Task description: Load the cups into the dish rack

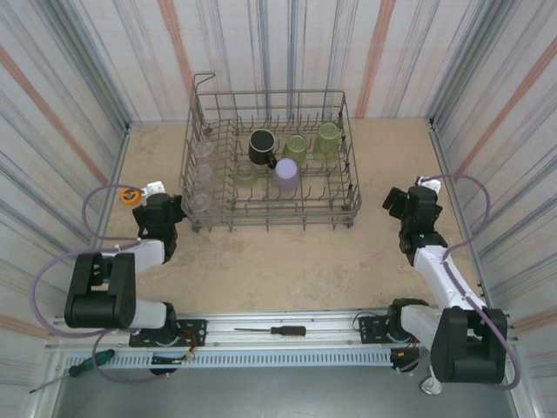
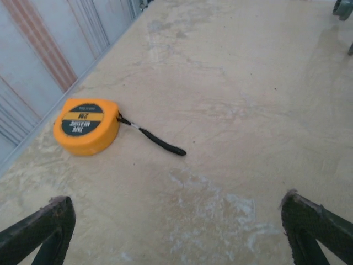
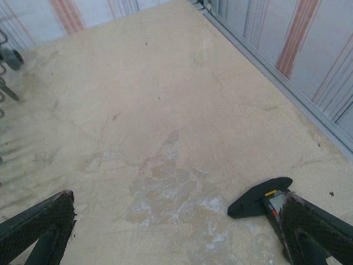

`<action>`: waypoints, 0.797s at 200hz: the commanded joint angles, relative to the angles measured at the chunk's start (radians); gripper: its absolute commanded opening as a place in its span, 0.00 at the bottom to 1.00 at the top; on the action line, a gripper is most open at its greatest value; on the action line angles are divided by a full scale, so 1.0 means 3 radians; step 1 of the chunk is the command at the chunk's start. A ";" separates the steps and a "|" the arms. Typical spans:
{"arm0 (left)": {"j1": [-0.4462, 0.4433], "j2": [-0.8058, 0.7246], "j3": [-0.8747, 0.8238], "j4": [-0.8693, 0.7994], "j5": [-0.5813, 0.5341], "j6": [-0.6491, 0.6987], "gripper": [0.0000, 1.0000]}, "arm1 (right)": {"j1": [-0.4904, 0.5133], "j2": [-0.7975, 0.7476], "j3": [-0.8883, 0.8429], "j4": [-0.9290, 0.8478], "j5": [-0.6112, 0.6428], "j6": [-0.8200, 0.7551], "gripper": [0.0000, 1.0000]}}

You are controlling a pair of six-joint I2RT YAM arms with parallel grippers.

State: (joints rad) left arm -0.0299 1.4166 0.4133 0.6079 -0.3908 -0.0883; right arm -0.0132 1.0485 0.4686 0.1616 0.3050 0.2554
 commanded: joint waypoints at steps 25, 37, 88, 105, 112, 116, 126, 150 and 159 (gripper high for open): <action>-0.0156 0.0209 0.0198 0.0193 0.0479 0.0390 0.99 | 0.0030 0.0419 -0.0265 0.1041 0.0002 -0.0243 0.99; -0.0120 0.0210 0.0160 0.0251 0.0619 0.0400 0.99 | 0.0049 0.0585 -0.0280 0.1223 -0.0034 -0.0321 0.99; -0.0022 0.0335 -0.0047 0.0701 0.1006 0.0449 0.99 | 0.0056 0.1112 -0.0406 0.2073 -0.0195 -0.0464 0.99; -0.0033 0.0310 -0.0041 0.0665 0.0985 0.0445 0.99 | 0.0049 0.1292 -0.0449 0.2330 -0.0265 -0.0456 0.99; -0.0031 0.0310 -0.0049 0.0671 0.0991 0.0443 0.99 | 0.0050 0.1379 -0.0452 0.2407 -0.0290 -0.0461 0.99; -0.0033 0.0331 -0.0058 0.0733 0.0991 0.0449 0.99 | 0.0050 0.1441 -0.0462 0.2476 -0.0302 -0.0464 0.99; -0.0032 0.0310 -0.0057 0.0697 0.0991 0.0445 0.99 | 0.0059 0.1553 -0.0476 0.2601 -0.0350 -0.0494 0.99; -0.0033 0.0295 -0.0059 0.0677 0.0986 0.0445 0.99 | 0.0081 0.1652 -0.0378 0.2504 -0.0299 -0.0498 0.99; -0.0033 0.0309 -0.0060 0.0708 0.0990 0.0449 0.99 | 0.0069 0.1666 -0.0340 0.2432 -0.0307 -0.0484 0.99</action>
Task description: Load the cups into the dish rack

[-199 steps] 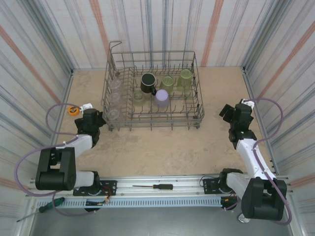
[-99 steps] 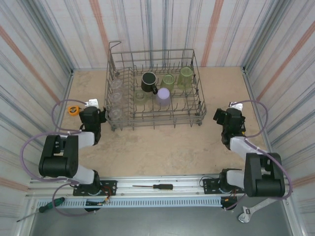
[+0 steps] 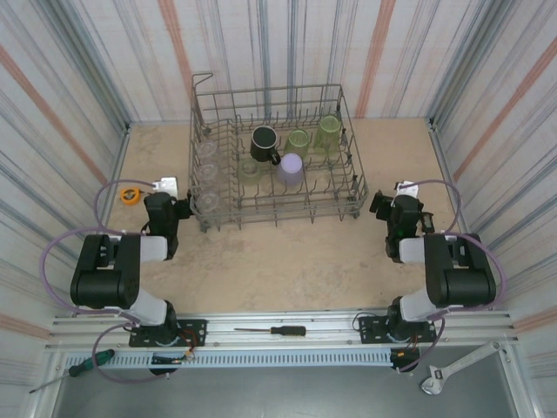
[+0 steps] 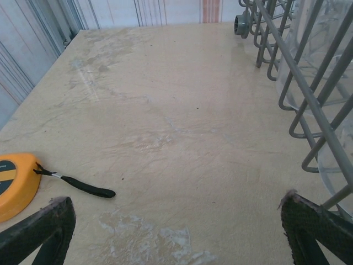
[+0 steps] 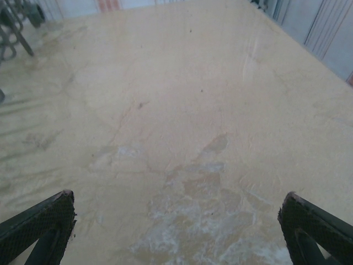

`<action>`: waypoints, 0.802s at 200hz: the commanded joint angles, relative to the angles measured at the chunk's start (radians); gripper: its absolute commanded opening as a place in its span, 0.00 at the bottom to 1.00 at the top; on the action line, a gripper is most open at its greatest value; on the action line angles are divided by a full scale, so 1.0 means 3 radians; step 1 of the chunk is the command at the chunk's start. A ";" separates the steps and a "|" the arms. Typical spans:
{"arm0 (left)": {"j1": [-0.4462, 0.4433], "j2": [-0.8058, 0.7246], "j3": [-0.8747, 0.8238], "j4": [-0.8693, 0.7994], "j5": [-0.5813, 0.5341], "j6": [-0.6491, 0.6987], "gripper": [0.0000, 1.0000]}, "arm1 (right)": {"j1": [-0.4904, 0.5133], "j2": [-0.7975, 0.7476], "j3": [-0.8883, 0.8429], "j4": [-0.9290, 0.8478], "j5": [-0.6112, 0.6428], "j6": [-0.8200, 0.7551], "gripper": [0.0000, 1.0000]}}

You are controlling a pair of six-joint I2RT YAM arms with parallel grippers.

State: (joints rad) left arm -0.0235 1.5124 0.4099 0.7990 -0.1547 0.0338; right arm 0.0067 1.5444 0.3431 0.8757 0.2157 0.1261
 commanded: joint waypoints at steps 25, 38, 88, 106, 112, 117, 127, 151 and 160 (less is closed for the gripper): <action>-0.0030 -0.0024 -0.0050 0.0042 0.0262 0.0027 0.99 | -0.0011 0.0017 0.0094 0.0049 -0.0018 -0.0045 0.99; 0.0005 -0.0024 -0.0046 0.0039 0.0323 0.0020 0.99 | -0.0030 0.0017 0.0103 0.0008 -0.0042 -0.0015 0.99; 0.0000 -0.0022 -0.0042 0.0036 0.0321 0.0017 0.99 | -0.0042 0.0004 0.0094 0.0012 -0.0066 -0.0005 0.99; -0.0015 -0.0020 -0.0042 0.0033 0.0304 0.0027 0.99 | -0.0043 0.0005 0.0098 0.0008 -0.0068 -0.0011 0.99; -0.0030 -0.0020 -0.0037 0.0030 0.0287 0.0042 0.99 | -0.0043 0.0006 0.0095 0.0008 -0.0069 -0.0010 0.99; -0.0053 -0.0014 -0.0032 0.0031 0.0258 0.0058 0.99 | -0.0044 0.0004 0.0096 0.0011 -0.0067 -0.0011 0.99; -0.0075 -0.0020 -0.0051 0.0058 0.0233 0.0084 0.99 | -0.0043 0.0001 0.0096 0.0011 -0.0068 -0.0010 0.99; -0.0025 -0.0015 -0.0027 0.0010 0.0352 0.0061 0.99 | -0.0039 0.0001 0.0097 0.0010 -0.0065 -0.0007 0.99; -0.0021 -0.0019 -0.0027 0.0009 0.0355 0.0064 0.99 | -0.0040 0.0005 0.0098 0.0008 -0.0065 -0.0009 0.99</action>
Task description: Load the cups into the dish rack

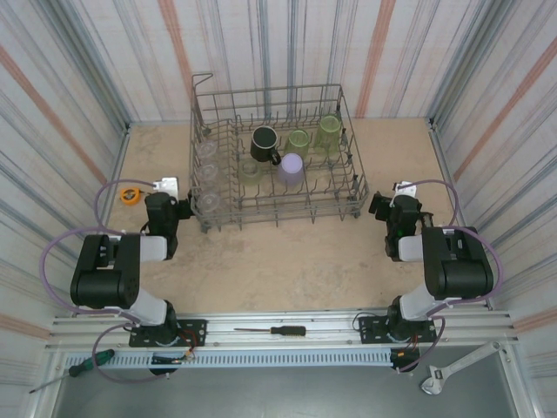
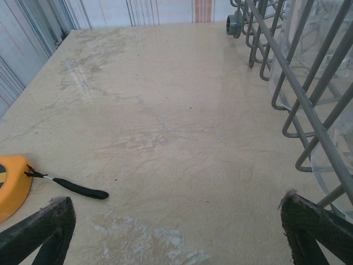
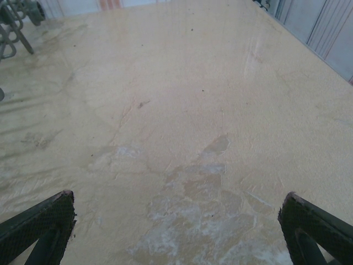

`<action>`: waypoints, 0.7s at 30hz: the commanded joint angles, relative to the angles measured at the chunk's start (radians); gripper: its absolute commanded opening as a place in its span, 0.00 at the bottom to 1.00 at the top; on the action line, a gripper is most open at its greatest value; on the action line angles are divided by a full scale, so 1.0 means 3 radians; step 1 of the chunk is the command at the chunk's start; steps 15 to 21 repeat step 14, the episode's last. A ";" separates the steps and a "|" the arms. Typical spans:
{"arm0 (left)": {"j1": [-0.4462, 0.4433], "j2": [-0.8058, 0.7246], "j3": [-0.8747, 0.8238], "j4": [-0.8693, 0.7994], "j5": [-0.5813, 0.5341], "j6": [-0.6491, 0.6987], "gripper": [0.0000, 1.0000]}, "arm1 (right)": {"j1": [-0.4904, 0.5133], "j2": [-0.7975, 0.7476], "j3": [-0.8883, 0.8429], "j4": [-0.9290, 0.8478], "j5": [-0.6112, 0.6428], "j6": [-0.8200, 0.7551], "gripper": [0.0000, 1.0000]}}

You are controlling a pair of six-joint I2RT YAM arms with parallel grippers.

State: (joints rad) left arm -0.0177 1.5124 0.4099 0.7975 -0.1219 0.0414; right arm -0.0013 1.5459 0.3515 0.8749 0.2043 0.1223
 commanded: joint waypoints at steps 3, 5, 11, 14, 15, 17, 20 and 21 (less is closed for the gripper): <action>-0.0045 -0.0015 -0.0027 0.0016 0.0246 0.0036 0.99 | -0.0014 -0.0003 0.0069 0.0011 -0.0026 0.0006 0.99; -0.0044 -0.0012 -0.0027 0.0013 0.0244 0.0037 0.99 | -0.0015 -0.0001 0.0075 0.0008 -0.0024 0.0005 0.99; -0.0040 -0.0014 -0.0029 0.0016 0.0244 0.0036 0.99 | -0.0024 0.0000 0.0088 -0.0029 -0.0124 -0.0023 0.99; -0.0040 -0.0017 -0.0027 0.0015 0.0246 0.0039 0.99 | -0.0023 -0.0004 0.0087 -0.0022 -0.0124 -0.0021 0.99; -0.0040 -0.0017 -0.0027 0.0015 0.0246 0.0039 0.99 | -0.0023 -0.0004 0.0087 -0.0022 -0.0124 -0.0021 0.99; -0.0040 -0.0017 -0.0027 0.0015 0.0246 0.0039 0.99 | -0.0023 -0.0004 0.0087 -0.0022 -0.0124 -0.0021 0.99; -0.0040 -0.0017 -0.0027 0.0015 0.0246 0.0039 0.99 | -0.0023 -0.0004 0.0087 -0.0022 -0.0124 -0.0021 0.99; -0.0040 -0.0017 -0.0027 0.0015 0.0246 0.0039 0.99 | -0.0023 -0.0004 0.0087 -0.0022 -0.0124 -0.0021 0.99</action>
